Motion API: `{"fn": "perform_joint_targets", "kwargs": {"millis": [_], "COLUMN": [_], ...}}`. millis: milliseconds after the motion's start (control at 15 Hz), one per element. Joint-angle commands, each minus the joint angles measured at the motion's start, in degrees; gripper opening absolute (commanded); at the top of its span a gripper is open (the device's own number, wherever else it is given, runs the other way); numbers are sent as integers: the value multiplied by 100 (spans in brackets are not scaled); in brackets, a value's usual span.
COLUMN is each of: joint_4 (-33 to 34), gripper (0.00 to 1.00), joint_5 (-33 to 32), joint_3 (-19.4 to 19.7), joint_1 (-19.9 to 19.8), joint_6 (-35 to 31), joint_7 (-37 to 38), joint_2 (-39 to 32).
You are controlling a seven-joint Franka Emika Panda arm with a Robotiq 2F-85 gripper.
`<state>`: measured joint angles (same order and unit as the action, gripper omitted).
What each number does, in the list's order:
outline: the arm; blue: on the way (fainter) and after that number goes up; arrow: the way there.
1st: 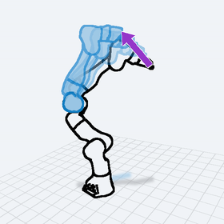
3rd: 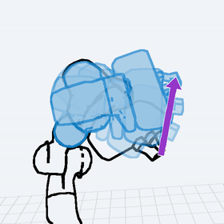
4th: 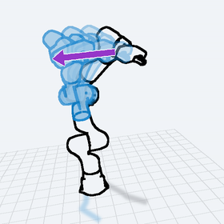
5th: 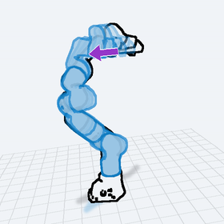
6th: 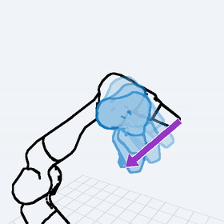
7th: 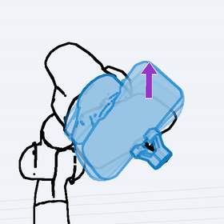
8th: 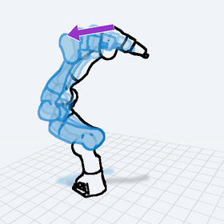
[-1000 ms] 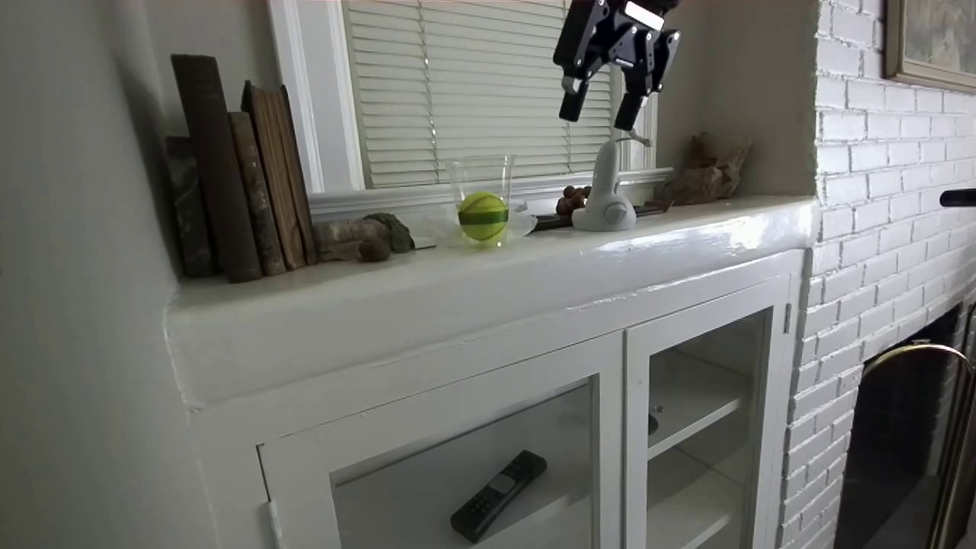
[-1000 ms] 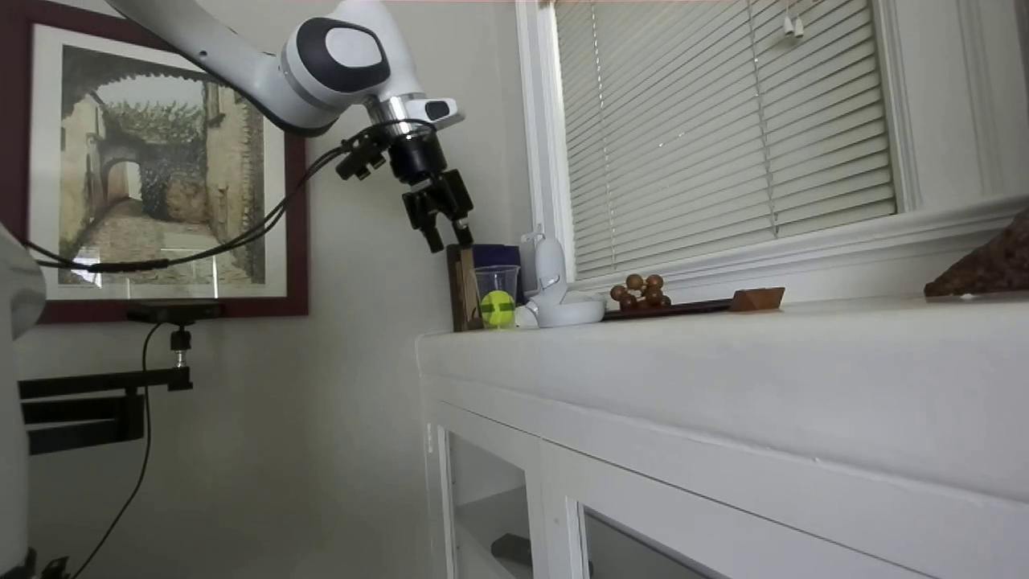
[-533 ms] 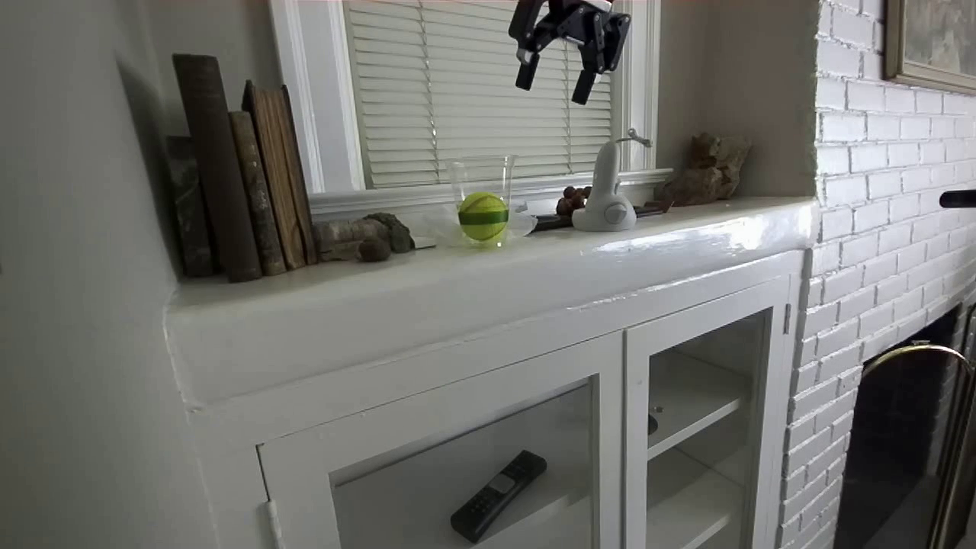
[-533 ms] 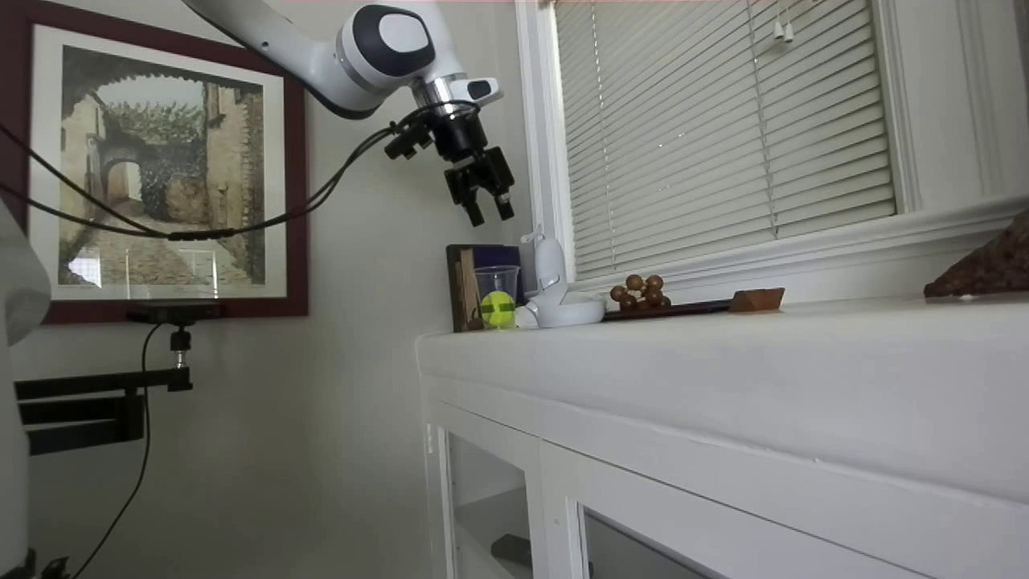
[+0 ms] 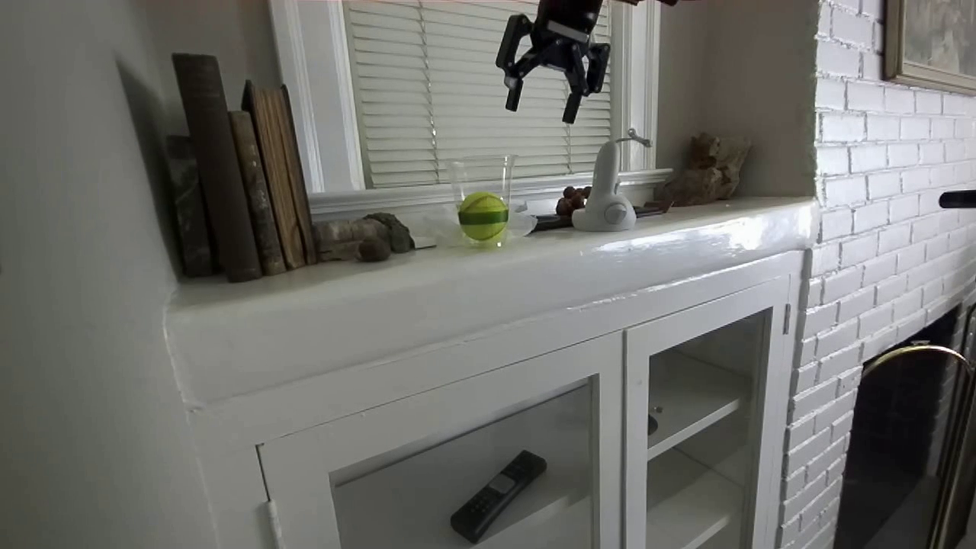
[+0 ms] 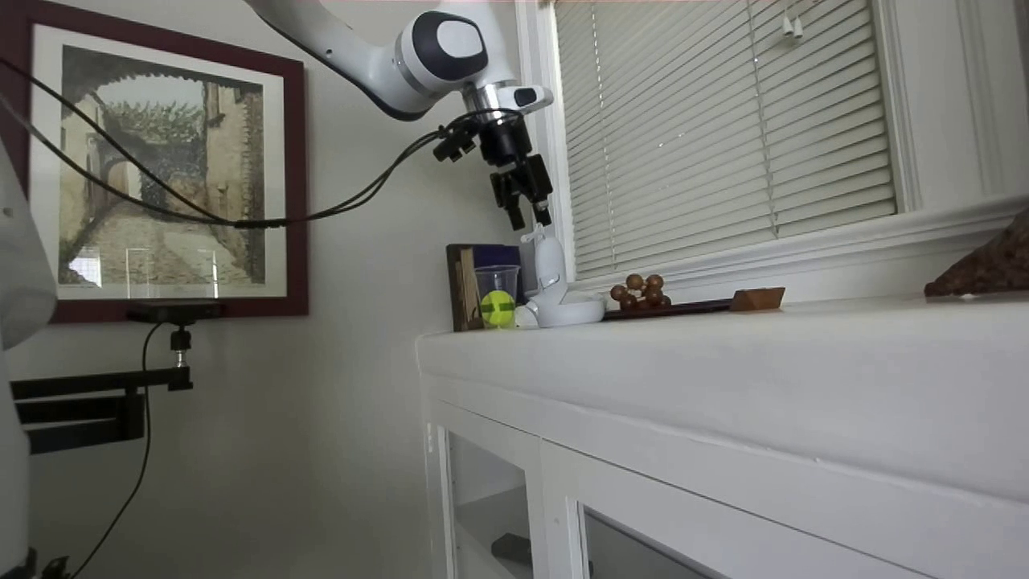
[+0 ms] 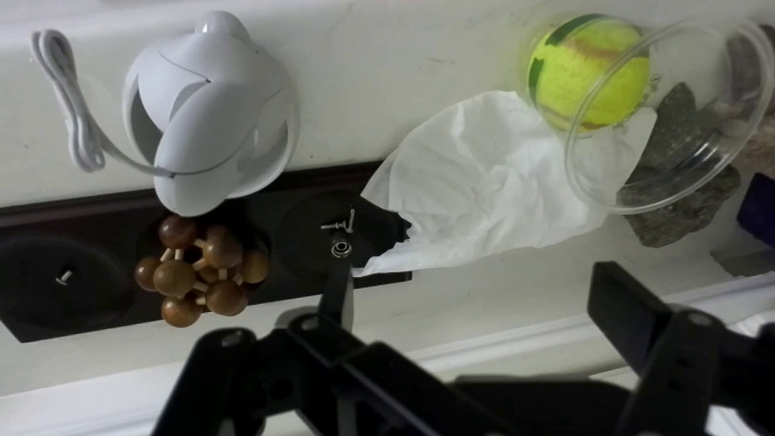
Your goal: Move the small silver object to the right
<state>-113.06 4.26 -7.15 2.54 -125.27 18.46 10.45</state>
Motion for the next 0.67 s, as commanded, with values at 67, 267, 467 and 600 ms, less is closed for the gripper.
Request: {"fn": "perform_joint_targets", "kwargs": {"millis": [67,267,467,600], "joint_4": [537,732,987,1161], "gripper": [100,100,100,100], "joint_5": [-208,-241,-374,-455], "joint_3": [72,174,246,280], "joint_1": [-78,-71,-63,-54], "joint_6": [212,234,586,827], "joint_7": [553,519,556,615], "joint_2": [-562,-793,-933,-1028]}}
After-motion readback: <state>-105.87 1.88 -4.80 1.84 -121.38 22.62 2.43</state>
